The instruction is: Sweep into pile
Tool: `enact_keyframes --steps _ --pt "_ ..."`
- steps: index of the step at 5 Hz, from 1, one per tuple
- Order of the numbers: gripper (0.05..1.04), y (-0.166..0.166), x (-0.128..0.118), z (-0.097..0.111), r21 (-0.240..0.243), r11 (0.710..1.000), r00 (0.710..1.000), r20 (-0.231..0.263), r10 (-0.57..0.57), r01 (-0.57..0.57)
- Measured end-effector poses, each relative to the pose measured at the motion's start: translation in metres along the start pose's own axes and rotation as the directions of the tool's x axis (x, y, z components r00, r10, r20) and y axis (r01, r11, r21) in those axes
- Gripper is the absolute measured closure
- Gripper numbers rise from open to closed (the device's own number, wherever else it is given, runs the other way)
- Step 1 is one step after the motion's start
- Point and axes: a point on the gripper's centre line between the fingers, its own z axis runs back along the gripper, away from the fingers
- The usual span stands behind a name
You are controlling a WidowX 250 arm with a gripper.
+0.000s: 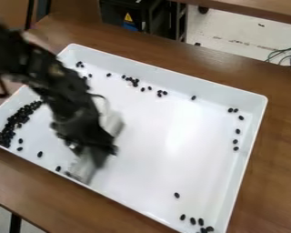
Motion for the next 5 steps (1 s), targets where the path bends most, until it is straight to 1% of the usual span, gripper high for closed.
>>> enact_keyframes --steps 1,2,3,5 --pt "0.722 0.039 -0.001 0.001 0.012 1.000 1.000 0.014 0.005 -0.006" --pt "0.722 0.067 0.000 0.003 0.024 0.999 0.999 -0.006 0.044 -0.044" --pt "0.723 0.082 0.000 0.006 0.027 0.998 0.998 -0.035 0.051 -0.050" --pt "0.723 0.087 0.003 0.007 0.034 0.999 0.998 -0.063 -0.016 0.018"
